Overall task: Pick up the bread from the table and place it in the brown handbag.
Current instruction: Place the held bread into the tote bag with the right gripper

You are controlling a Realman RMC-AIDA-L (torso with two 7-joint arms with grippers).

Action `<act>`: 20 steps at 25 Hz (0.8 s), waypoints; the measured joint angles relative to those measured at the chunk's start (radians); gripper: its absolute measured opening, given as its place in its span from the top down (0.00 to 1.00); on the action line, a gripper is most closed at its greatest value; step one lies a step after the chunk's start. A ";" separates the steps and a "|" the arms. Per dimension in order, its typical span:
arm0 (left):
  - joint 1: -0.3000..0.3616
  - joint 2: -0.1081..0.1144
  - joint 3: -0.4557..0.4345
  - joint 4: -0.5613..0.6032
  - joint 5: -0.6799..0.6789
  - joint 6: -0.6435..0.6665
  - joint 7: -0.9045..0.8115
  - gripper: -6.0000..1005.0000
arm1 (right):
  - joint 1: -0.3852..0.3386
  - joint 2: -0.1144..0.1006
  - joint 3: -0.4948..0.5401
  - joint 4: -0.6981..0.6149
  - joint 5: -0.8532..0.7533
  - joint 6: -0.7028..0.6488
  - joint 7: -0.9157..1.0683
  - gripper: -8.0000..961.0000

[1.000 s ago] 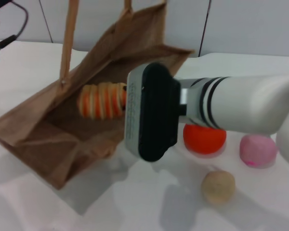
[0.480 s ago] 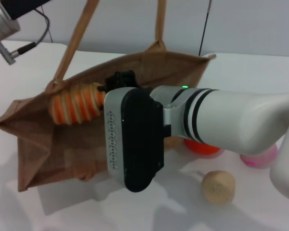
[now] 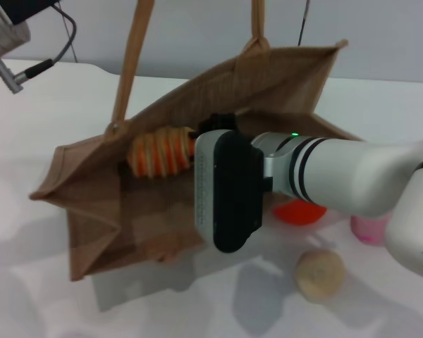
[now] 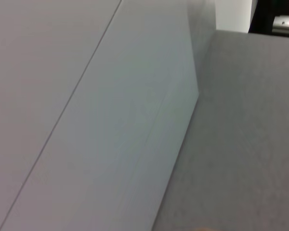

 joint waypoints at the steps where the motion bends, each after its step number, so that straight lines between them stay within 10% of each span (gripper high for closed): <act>1: 0.002 0.002 0.000 0.000 -0.001 0.005 -0.009 0.85 | 0.005 0.000 0.000 0.026 0.001 0.023 0.007 0.67; 20: 0.106 0.038 -0.001 0.001 -0.143 0.020 -0.030 0.84 | 0.004 -0.001 0.010 0.183 0.002 0.242 0.092 0.55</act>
